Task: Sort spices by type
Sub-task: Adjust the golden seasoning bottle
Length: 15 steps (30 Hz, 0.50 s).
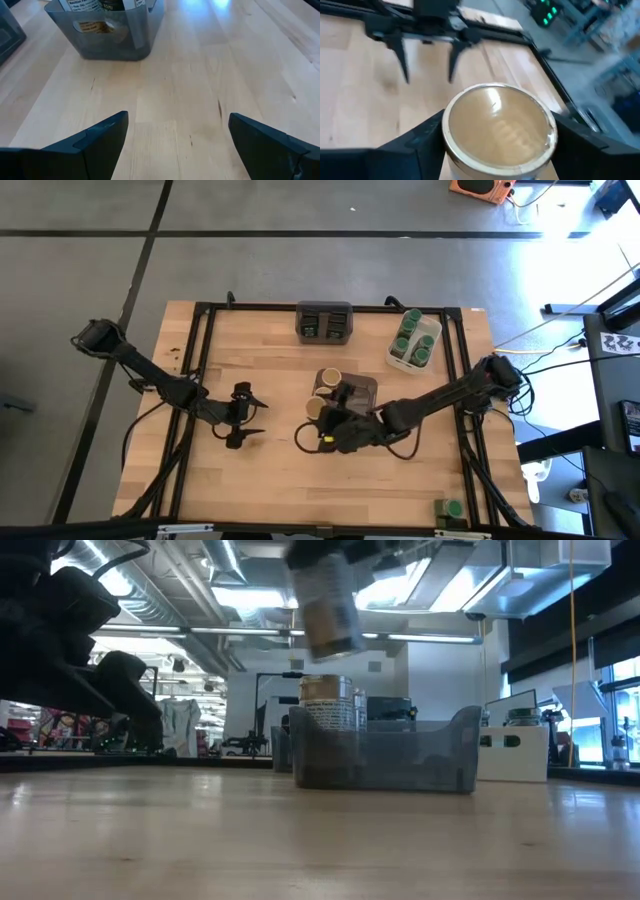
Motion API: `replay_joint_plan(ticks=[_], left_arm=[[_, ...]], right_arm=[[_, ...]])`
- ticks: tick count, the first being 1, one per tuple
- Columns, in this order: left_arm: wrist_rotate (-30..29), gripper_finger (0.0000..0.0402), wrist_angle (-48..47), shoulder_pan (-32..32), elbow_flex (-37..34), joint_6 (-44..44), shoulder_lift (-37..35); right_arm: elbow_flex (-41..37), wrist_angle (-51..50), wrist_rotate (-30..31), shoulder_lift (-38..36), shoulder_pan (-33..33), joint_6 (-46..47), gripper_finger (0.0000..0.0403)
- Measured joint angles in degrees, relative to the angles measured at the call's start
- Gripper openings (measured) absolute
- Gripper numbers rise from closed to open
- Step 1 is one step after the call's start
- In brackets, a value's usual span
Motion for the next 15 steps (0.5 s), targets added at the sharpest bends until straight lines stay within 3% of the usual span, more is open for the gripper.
replay_joint_plan(ticks=[10,15], left_arm=[[0.0,0.0343,-1.1,0.0,0.0,0.2,0.0],[0.0,0.0343,-1.2,0.0,0.0,-0.3,0.0]], right_arm=[[-0.1,-16.0,0.8,-2.0,0.0,10.9,0.0278],[-3.9,-21.0,3.0,-3.4,0.4,17.0,0.0278]])
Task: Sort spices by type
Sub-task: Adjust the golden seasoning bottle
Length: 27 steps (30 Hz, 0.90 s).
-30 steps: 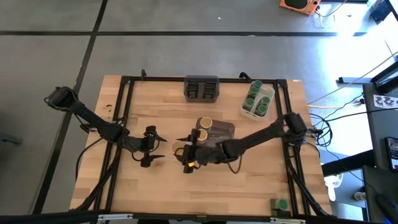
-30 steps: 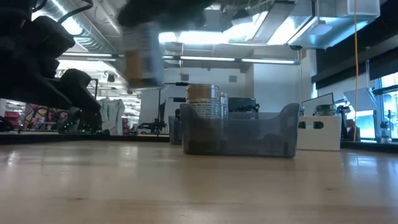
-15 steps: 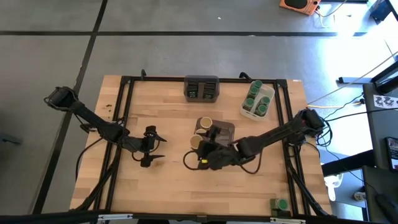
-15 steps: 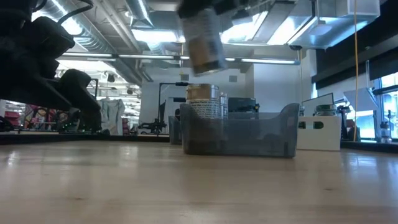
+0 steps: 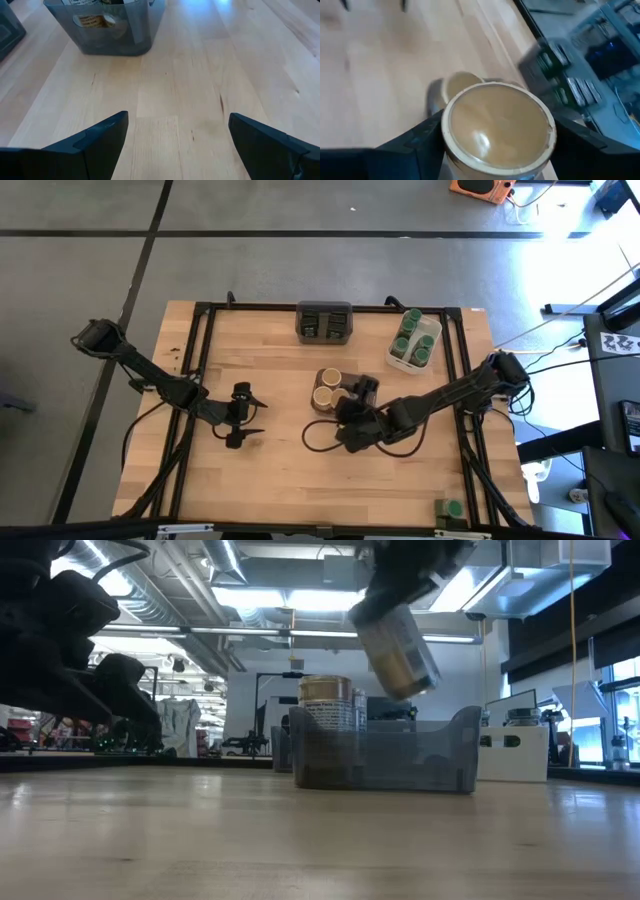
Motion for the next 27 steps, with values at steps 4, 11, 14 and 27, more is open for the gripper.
replay_joint_plan(ticks=[4,11,14,27], left_arm=[[0.0,0.0343,0.0,0.0,0.0,0.5,0.0],[0.0,0.0343,0.1,0.0,0.0,0.7,0.0],[-0.5,0.0343,0.1,0.0,0.0,0.7,0.0],[-1.5,0.0343,0.1,0.0,0.0,0.7,0.0]], right_arm=[[-5.0,-0.2,3.6,-2.3,-0.1,4.7,0.0278],[-17.0,5.6,6.8,-5.1,-1.4,11.9,0.0278],[-20.7,10.7,7.4,-5.4,-1.9,13.1,0.0278],[-31.4,27.7,11.3,-5.4,-3.1,17.2,0.0278]])
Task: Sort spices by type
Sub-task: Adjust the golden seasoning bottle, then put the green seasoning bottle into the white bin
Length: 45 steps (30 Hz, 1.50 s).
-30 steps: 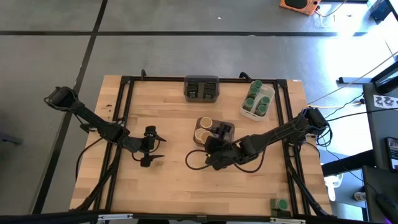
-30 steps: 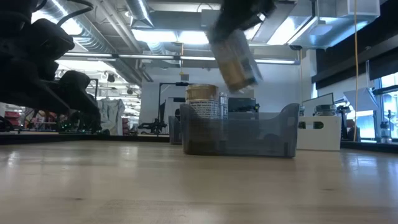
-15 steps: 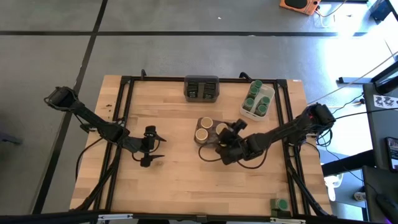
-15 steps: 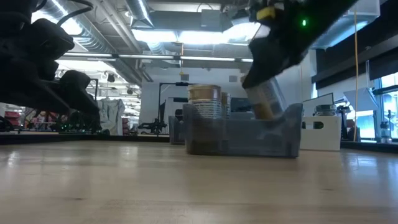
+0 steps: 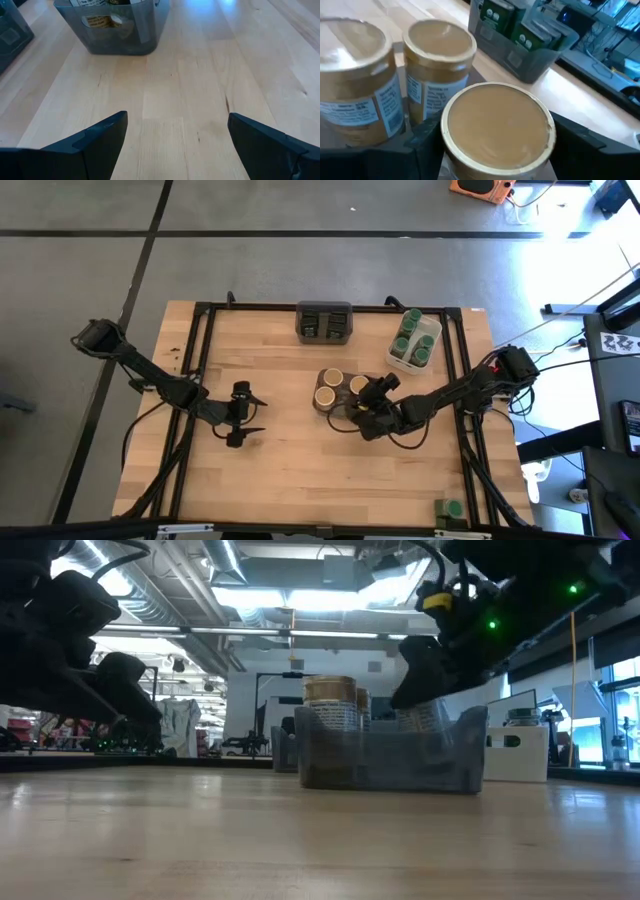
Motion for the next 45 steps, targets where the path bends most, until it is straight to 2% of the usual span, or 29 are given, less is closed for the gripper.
replay_joint_plan(ticks=[5,10,12,16,20,28,32,35,42,45], left_arm=[[0.0,0.0343,0.0,0.0,0.0,0.0,0.0],[0.0,0.0343,0.0,0.0,0.0,0.0,0.0],[0.0,0.0343,0.0,0.0,0.0,0.0,0.0],[0.0,0.0343,0.0,0.0,0.0,-0.1,0.0],[0.0,0.0343,0.0,0.0,0.0,-0.1,0.0],[0.0,0.0343,0.0,0.0,0.0,-0.4,0.0],[0.0,0.0343,0.0,0.0,0.0,-0.6,0.0],[0.0,0.0343,0.0,0.0,0.0,-1.1,0.0],[0.0,0.0343,2.2,0.0,0.0,-0.8,0.0],[0.0,0.0343,7.3,0.5,0.0,3.3,0.0]], right_arm=[[-1.2,1.1,-0.7,0.0,0.0,0.5,0.0281],[-1.2,1.7,-2.0,0.0,0.0,0.3,0.0371],[-1.0,1.2,-2.2,0.0,0.0,0.2,0.0386],[1.8,-3.9,-3.0,0.0,0.1,0.2,0.0362],[7.5,-13.2,-5.1,0.0,0.1,-0.3,0.0339],[17.4,-25.7,-9.4,0.0,0.1,-1.2,0.0323],[21.8,-28.8,-14.1,0.0,0.1,-2.2,0.0323],[24.3,-28.7,-20.5,0.0,0.0,-5.8,0.0323],[24.7,-18.5,-31.7,0.1,-0.1,-8.6,0.0323],[25.4,-20.0,-39.8,0.1,-0.4,-3.3,0.0323]])
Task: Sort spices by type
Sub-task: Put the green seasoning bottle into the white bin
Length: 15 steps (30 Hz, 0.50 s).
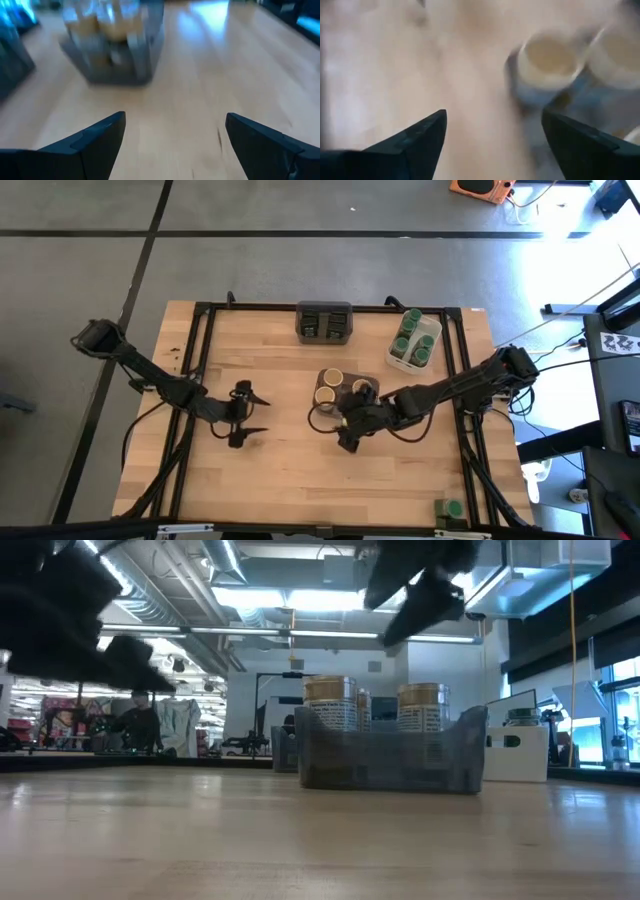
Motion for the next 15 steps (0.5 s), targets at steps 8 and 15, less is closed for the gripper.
replay_joint_plan(ticks=[8,15], left_arm=[[0.0,0.0343,14.5,2.3,0.1,20.2,0.0],[0.0,0.0343,11.5,2.7,0.1,17.3,0.0]], right_arm=[[8.4,-21.5,-27.4,0.0,1.1,29.9,0.0323],[9.1,-31.9,-43.1,0.0,6.0,50.2,0.0323]])
